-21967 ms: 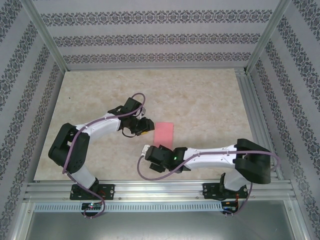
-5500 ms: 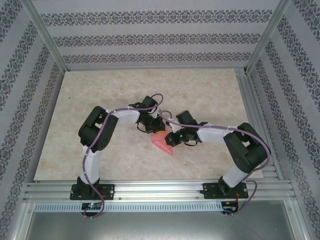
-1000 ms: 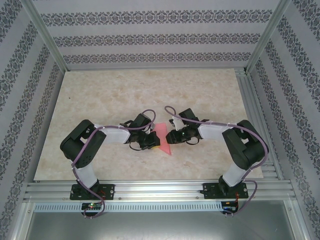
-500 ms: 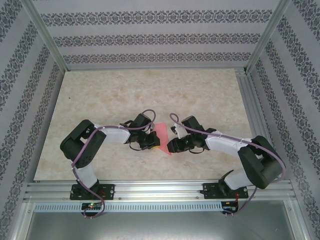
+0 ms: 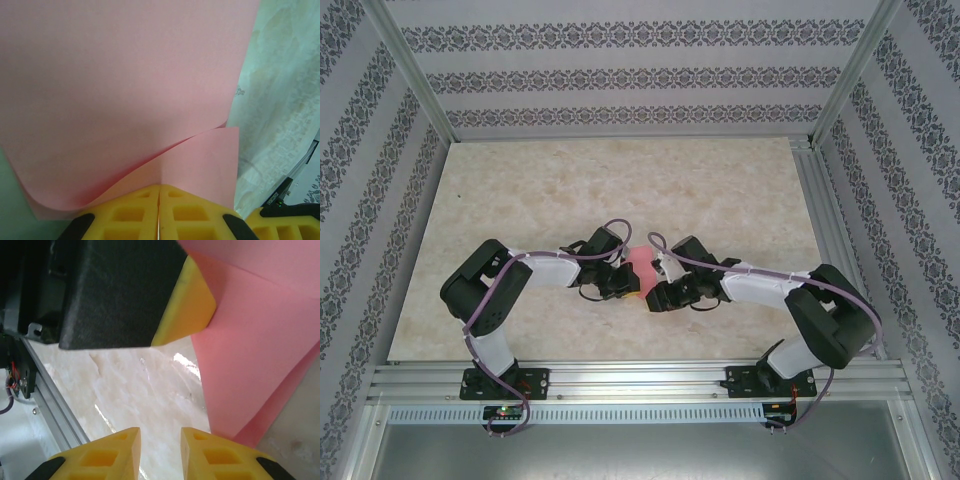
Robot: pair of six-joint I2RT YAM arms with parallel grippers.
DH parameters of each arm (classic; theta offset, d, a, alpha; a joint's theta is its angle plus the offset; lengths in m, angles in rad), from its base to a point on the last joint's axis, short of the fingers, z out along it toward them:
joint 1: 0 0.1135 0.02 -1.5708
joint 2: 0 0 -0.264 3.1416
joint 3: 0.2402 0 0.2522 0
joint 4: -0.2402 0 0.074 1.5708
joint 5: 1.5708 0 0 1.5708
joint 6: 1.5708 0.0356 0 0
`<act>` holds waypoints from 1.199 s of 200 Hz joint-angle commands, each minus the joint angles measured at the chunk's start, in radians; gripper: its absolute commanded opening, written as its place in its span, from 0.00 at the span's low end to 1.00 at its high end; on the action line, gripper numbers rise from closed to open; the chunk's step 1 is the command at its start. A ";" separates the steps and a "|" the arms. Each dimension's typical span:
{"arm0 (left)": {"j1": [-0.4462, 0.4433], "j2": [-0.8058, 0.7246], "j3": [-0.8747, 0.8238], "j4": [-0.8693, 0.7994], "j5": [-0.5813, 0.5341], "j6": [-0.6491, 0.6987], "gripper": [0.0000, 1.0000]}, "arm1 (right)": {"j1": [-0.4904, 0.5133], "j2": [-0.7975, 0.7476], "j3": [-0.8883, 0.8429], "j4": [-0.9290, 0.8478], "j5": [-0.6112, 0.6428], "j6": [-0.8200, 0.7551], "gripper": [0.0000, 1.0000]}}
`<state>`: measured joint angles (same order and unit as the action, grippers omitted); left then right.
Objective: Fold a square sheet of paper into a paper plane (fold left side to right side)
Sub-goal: Third fold the triangle at the center of the table.
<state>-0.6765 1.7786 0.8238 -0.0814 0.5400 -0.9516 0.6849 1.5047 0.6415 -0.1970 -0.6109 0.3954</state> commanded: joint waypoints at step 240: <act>0.035 -0.080 0.037 -0.124 -0.058 0.020 0.17 | -0.001 0.189 0.084 -0.249 0.264 0.032 0.12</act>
<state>-0.6670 1.7550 0.8413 -0.1444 0.5133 -0.9501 0.6678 1.6375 0.7452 -0.3634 -0.4904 0.3870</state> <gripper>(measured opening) 0.151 0.129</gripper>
